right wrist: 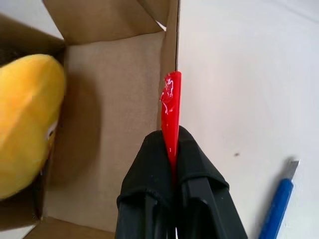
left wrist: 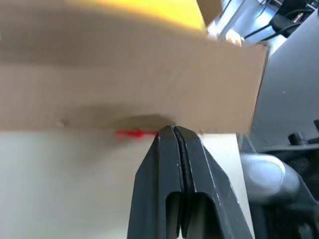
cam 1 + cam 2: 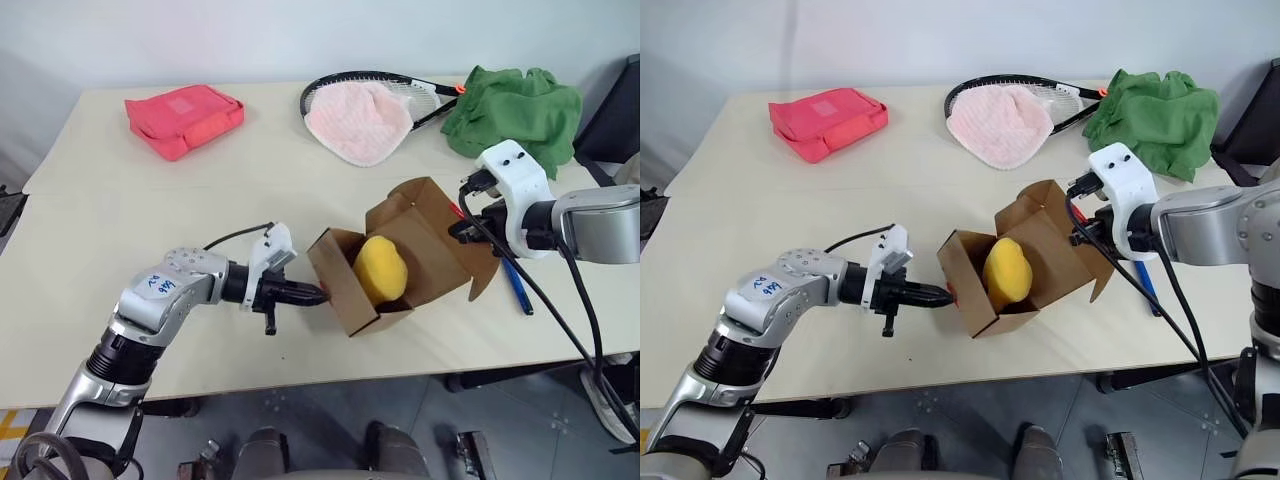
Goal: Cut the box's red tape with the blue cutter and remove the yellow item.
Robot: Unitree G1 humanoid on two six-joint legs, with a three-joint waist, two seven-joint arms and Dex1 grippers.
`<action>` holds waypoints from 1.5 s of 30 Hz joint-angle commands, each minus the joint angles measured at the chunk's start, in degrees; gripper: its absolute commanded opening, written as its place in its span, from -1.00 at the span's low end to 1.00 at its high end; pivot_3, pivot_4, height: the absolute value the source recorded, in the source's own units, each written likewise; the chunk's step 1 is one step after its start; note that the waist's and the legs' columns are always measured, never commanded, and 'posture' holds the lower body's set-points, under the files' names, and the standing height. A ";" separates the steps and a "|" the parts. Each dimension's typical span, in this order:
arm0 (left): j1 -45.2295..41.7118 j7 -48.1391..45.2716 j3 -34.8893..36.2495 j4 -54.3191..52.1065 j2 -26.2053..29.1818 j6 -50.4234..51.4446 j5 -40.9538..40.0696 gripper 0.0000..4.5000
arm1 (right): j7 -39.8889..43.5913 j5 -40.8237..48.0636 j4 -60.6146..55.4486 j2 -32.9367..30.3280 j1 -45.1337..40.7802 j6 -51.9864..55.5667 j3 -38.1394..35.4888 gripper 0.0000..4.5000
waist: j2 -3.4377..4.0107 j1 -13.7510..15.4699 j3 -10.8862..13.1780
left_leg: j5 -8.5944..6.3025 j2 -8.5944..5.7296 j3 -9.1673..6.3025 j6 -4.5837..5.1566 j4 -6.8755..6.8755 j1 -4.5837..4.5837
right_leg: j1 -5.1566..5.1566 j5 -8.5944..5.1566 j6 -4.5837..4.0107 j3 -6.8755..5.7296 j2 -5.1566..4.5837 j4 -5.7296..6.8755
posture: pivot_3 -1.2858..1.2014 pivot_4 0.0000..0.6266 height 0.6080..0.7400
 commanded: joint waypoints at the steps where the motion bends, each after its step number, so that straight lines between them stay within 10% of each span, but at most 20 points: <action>1: -0.18 1.49 -0.08 -1.36 -1.96 -0.66 0.13 -1.00 | -1.97 3.68 -2.23 0.88 -0.68 0.29 -1.74 -1.00 | 0.00 -0.03 0.00 | 0.00 0.00 0.00 0.00 0.00 0.01 | 0.00 0.00 0.00 0.00 0.00 0.00 | 0.03 -0.52 1.00; 21: 1.70 0.46 0.83 -2.72 0.31 1.97 -0.59 -1.00 | -13.56 6.91 -10.04 9.15 8.74 -1.58 -4.11 -1.00 | 0.03 -0.17 0.01 | 0.00 0.00 0.03 -0.01 -0.03 0.00 | -0.04 0.00 0.00 0.01 0.00 0.02 | 0.03 -0.52 1.00; 31: -5.88 -3.64 11.46 -6.01 -1.61 6.24 -16.21 -1.00 | -9.86 0.53 -8.95 8.73 6.41 -0.34 -3.80 -1.00 | 0.03 -0.14 0.01 | 0.00 0.00 0.02 0.00 0.00 0.00 | -0.03 0.00 0.00 0.02 0.00 0.03 | 0.03 -0.52 1.00; 45: -5.56 1.90 -2.60 -2.07 -5.44 1.05 -4.02 -1.00 | -1.43 -9.56 -7.78 7.82 3.79 0.29 -3.01 -1.00 | 0.03 -0.19 0.01 | 0.00 0.00 0.03 0.00 -0.02 0.03 | -0.02 0.00 0.00 0.02 0.00 0.02 | 0.03 -0.52 1.00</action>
